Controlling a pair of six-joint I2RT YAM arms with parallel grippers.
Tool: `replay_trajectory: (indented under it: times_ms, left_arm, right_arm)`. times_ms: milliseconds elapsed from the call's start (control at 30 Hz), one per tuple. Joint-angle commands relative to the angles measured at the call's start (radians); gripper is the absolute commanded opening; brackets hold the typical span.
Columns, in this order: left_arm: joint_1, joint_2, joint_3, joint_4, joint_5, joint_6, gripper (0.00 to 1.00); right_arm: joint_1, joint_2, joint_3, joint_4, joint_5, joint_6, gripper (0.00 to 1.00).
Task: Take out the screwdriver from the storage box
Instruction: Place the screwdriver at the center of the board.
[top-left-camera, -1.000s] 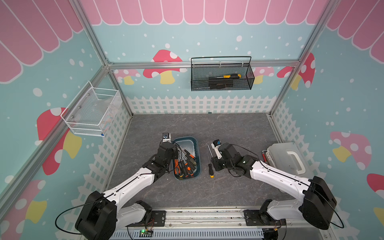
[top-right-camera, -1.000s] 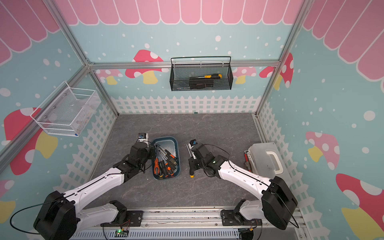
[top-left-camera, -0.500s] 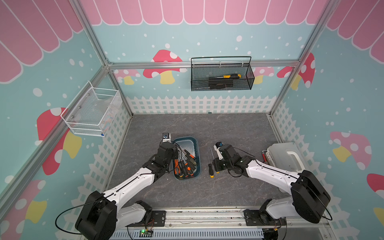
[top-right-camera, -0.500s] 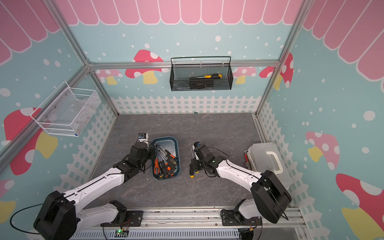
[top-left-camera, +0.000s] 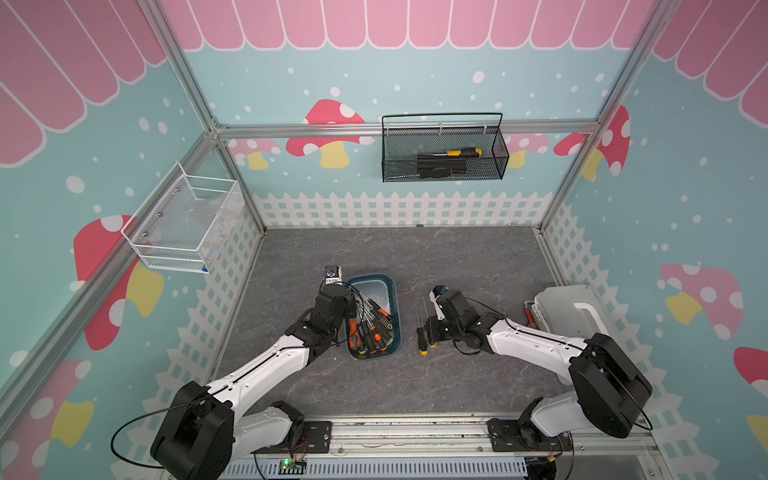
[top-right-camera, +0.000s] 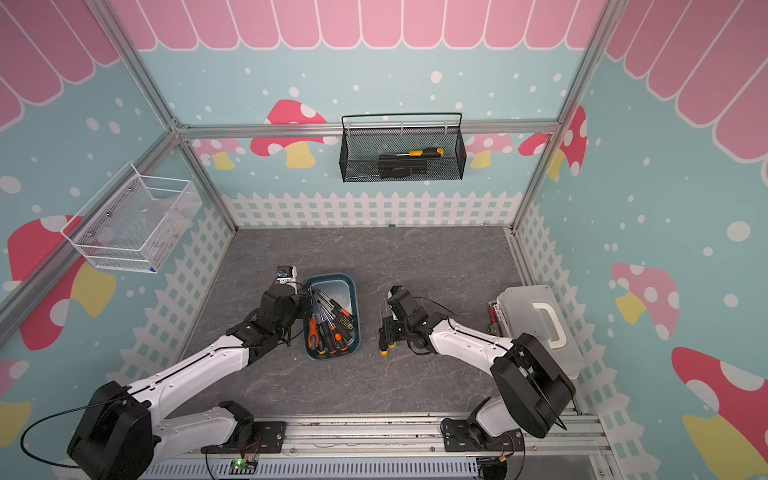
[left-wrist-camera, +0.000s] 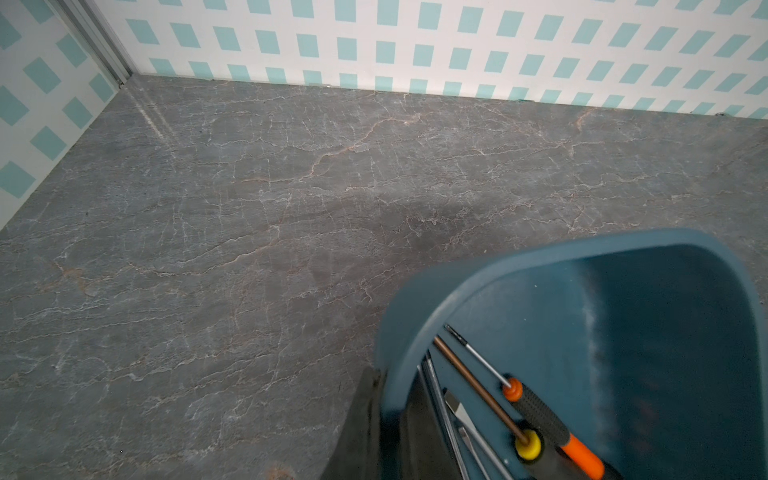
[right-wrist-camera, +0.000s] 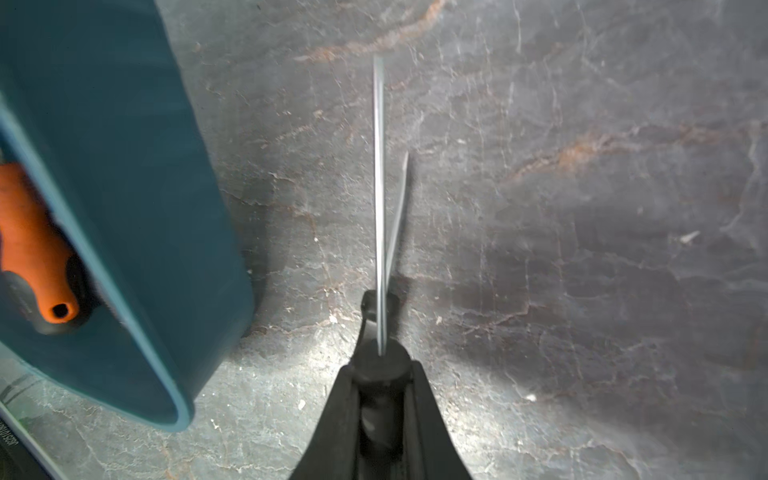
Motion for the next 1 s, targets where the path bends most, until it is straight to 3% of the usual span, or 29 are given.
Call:
replay_trajectory:
  times_ms: [0,900,967]
  left_arm:
    - [-0.003,-0.003,0.017,0.044,-0.001,0.0,0.0]
    - [-0.002,0.007,0.005,0.062,0.001,0.0,0.0]
    - [-0.003,0.005,0.003,0.062,0.001,0.0,0.0]
  right_arm:
    - [-0.011,0.021,-0.021,0.029,-0.004,0.048,0.0]
    - [-0.043,0.123,-0.006,0.041,-0.051,0.096,0.0]
    - [-0.049,0.13,-0.009,0.05,-0.062,0.1,0.04]
